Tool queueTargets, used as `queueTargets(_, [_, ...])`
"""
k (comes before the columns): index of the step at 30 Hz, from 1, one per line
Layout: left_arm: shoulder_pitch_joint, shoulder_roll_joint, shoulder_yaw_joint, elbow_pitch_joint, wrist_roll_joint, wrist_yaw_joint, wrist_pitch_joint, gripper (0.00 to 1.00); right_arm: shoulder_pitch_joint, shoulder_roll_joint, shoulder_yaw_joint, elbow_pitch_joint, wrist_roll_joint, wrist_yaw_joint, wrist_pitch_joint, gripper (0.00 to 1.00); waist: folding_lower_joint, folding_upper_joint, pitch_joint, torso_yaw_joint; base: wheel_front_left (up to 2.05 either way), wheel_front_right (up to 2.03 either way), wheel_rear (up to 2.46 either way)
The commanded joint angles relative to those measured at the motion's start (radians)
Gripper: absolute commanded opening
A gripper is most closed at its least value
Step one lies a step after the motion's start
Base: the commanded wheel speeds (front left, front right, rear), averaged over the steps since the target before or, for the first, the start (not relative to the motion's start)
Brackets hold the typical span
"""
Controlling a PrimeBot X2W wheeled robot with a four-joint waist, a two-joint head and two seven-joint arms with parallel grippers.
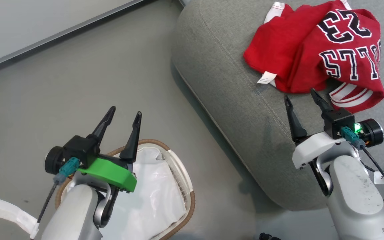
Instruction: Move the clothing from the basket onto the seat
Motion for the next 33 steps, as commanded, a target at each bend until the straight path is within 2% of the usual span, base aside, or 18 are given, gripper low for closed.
queueTargets(1, [0.016, -0.007, 0.045, -0.008, 0.042, -0.002, 0.001, 1.00, 0.008, 0.004, 0.022, -0.025, 0.017, -0.001, 0.000, 1.00, 0.0000, 0.0000, -0.034, 0.072, 0.00, 0.00, 0.00])
queueTargets(8, [0.065, -0.084, 0.207, -0.017, 0.158, -0.002, 0.001, 1.00, -0.015, 0.019, 0.091, -0.103, 0.062, -0.001, 0.000, 1.00, 0.0000, 0.0000, -0.065, 0.199, 0.00, 0.00, 0.00])
queueTargets(17, [0.115, -0.137, 0.347, -0.002, 0.212, -0.003, 0.001, 1.00, 0.025, 0.030, 0.087, -0.107, 0.098, -0.001, 0.000, 1.00, 0.0000, 0.0000, -0.108, 0.336, 0.00, 0.00, 0.00])
queueTargets(23, [0.162, -0.154, 0.404, 0.022, 0.215, -0.003, 0.001, 1.00, 0.071, 0.034, 0.088, -0.098, 0.102, -0.001, 0.000, 1.00, 0.0000, 0.0000, -0.149, 0.382, 0.00, 0.00, 0.00])
queueTargets(33, [0.259, -0.160, 0.449, 0.035, 0.193, -0.003, 0.001, 1.00, 0.169, 0.034, 0.074, -0.090, 0.126, -0.001, 0.000, 1.00, 0.0000, 0.0000, -0.231, 0.401, 0.00, 0.00, 0.00])
